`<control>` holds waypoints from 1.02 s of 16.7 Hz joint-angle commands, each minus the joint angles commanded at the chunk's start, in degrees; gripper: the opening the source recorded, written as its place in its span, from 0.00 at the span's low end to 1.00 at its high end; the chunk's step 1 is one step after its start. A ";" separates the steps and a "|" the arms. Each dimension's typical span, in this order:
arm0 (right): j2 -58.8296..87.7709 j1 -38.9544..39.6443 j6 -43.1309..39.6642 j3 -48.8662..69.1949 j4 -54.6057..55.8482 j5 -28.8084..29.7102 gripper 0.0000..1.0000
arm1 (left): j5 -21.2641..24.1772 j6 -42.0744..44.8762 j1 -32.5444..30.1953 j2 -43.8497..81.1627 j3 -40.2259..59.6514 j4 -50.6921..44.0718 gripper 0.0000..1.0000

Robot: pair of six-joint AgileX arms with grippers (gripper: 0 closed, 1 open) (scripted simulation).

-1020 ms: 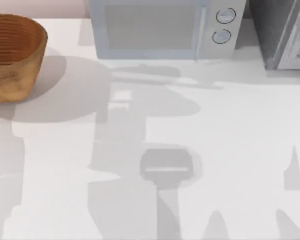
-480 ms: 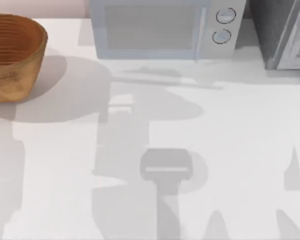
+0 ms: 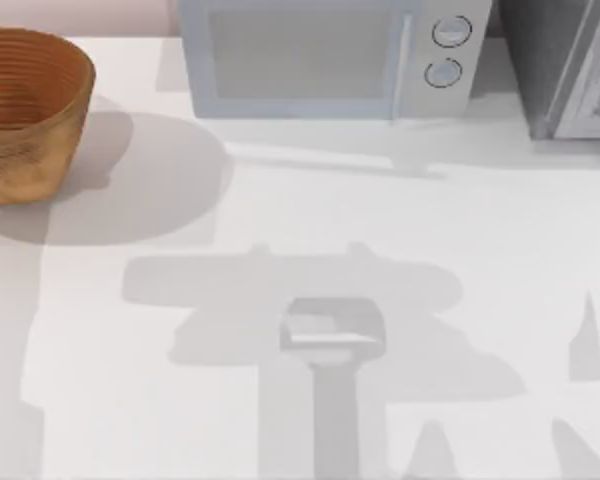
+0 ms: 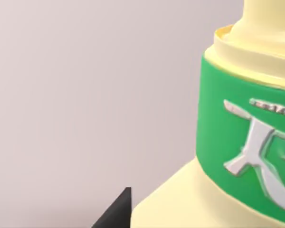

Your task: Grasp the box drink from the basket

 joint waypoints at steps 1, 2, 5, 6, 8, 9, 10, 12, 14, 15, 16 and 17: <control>0.00 0.00 0.00 0.00 0.00 0.00 1.00 | -0.55 0.00 -0.49 -5.65 -3.23 -1.58 0.00; 0.00 0.00 0.00 0.00 0.00 0.00 1.00 | -1.12 -0.02 -1.00 -11.55 -6.59 -3.25 0.00; 0.00 0.00 0.00 0.00 0.00 0.00 1.00 | -2.86 -0.10 -2.61 -29.69 -17.17 -8.54 0.00; 0.00 0.00 0.00 0.00 0.00 0.00 1.00 | -3.44 -0.13 -3.16 -35.52 -20.73 -10.34 0.00; 0.00 0.00 0.00 0.00 0.00 0.00 1.00 | -4.57 -0.22 -4.23 -46.21 -27.66 -13.86 0.00; 0.00 0.00 0.00 0.00 0.00 0.00 1.00 | -5.10 -0.27 -4.73 -50.85 -30.94 -15.52 0.00; 0.00 0.00 0.00 0.00 0.00 0.00 1.00 | -5.59 -0.32 -5.20 -54.91 -33.99 -17.08 0.00; 0.00 0.00 0.00 0.00 0.00 0.00 1.00 | -6.44 -0.41 -5.99 -61.24 -39.15 -19.72 0.00; 0.00 0.00 0.00 0.00 0.00 0.00 1.00 | -7.01 -0.46 -6.51 -65.11 -42.58 -21.48 0.00; 0.00 0.00 0.00 0.00 0.00 0.00 1.00 | -7.17 -0.48 -6.66 -66.11 -43.51 -21.96 0.00; 0.00 0.00 0.00 0.00 0.00 0.00 1.00 | -7.23 -0.48 -6.72 -66.50 -43.89 -22.15 0.00; 0.00 0.00 0.00 0.00 0.00 0.00 1.00 | -7.23 -0.48 -6.72 -66.50 -43.89 -22.15 0.00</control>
